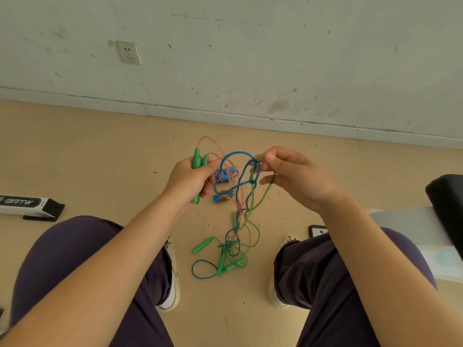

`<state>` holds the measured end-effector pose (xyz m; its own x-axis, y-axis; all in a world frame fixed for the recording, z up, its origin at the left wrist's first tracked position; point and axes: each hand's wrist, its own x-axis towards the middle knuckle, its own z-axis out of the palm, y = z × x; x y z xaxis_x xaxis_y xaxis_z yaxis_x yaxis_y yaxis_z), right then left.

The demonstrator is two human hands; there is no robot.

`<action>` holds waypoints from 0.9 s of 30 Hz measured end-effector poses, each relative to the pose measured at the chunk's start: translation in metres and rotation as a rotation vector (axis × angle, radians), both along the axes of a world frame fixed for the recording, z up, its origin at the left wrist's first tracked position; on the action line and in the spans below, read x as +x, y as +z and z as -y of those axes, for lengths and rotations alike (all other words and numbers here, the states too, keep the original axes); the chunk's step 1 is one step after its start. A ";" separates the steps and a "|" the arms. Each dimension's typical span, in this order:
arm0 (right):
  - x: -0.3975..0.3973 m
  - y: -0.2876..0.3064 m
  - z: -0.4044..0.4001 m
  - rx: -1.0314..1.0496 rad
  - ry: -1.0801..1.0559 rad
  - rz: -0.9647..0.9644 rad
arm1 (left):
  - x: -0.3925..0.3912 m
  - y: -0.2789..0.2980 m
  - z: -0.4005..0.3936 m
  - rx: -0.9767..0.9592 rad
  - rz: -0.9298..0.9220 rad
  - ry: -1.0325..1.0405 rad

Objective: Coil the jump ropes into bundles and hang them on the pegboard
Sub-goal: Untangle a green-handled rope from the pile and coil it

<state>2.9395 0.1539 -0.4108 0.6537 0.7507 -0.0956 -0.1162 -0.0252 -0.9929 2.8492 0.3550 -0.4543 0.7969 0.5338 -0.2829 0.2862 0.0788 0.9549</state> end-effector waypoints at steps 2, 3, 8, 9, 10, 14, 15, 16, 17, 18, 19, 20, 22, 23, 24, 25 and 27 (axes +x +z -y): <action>0.003 0.002 0.002 0.081 -0.034 -0.085 | 0.000 0.000 -0.003 -0.023 0.005 0.038; 0.005 0.002 0.003 0.101 -0.047 -0.129 | 0.000 0.000 -0.004 -0.040 0.015 0.029; 0.001 -0.001 -0.002 0.179 -0.043 -0.305 | -0.004 0.006 0.003 -0.180 0.115 -0.314; -0.001 -0.001 -0.004 0.205 -0.021 -0.327 | -0.005 0.007 0.005 -0.214 0.121 -0.401; -0.002 -0.001 -0.006 0.226 0.003 -0.336 | -0.007 0.007 0.007 -0.237 0.117 -0.480; -0.001 0.002 -0.007 0.223 -0.064 -0.357 | -0.006 0.006 0.009 -0.169 0.061 -0.495; 0.002 0.003 -0.005 0.186 -0.101 -0.349 | -0.004 0.006 0.005 -0.163 0.060 -0.432; 0.003 0.004 -0.002 0.127 -0.123 -0.318 | -0.003 0.006 0.001 -0.158 0.063 -0.370; 0.005 0.004 0.001 0.054 -0.131 -0.262 | -0.002 0.006 -0.004 -0.148 0.066 -0.316; 0.005 0.003 0.003 -0.025 -0.132 -0.187 | -0.002 0.006 -0.008 -0.129 0.067 -0.275; 0.004 0.002 0.004 -0.090 -0.129 -0.117 | -0.002 0.006 -0.010 -0.109 0.064 -0.252; 0.002 0.001 0.004 -0.122 -0.120 -0.075 | -0.003 0.005 -0.011 -0.088 0.062 -0.249; -0.002 0.000 0.001 -0.056 -0.088 -0.096 | -0.004 0.003 -0.008 -0.084 0.054 -0.320; -0.004 0.000 -0.001 0.021 -0.069 -0.144 | -0.005 0.003 -0.004 -0.110 0.049 -0.391; -0.004 0.001 -0.002 0.100 -0.048 -0.196 | -0.006 0.001 -0.001 -0.136 0.041 -0.475; -0.004 0.001 -0.004 0.166 -0.027 -0.235 | -0.007 0.001 0.004 -0.152 0.025 -0.565; -0.003 0.001 -0.006 0.243 -0.013 -0.266 | -0.010 0.000 0.012 -0.107 -0.014 -0.713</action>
<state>2.9364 0.1595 -0.4101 0.6396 0.7642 -0.0836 -0.3702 0.2109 -0.9047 2.8396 0.3435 -0.4542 0.9371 -0.1464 -0.3169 0.3147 -0.0385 0.9484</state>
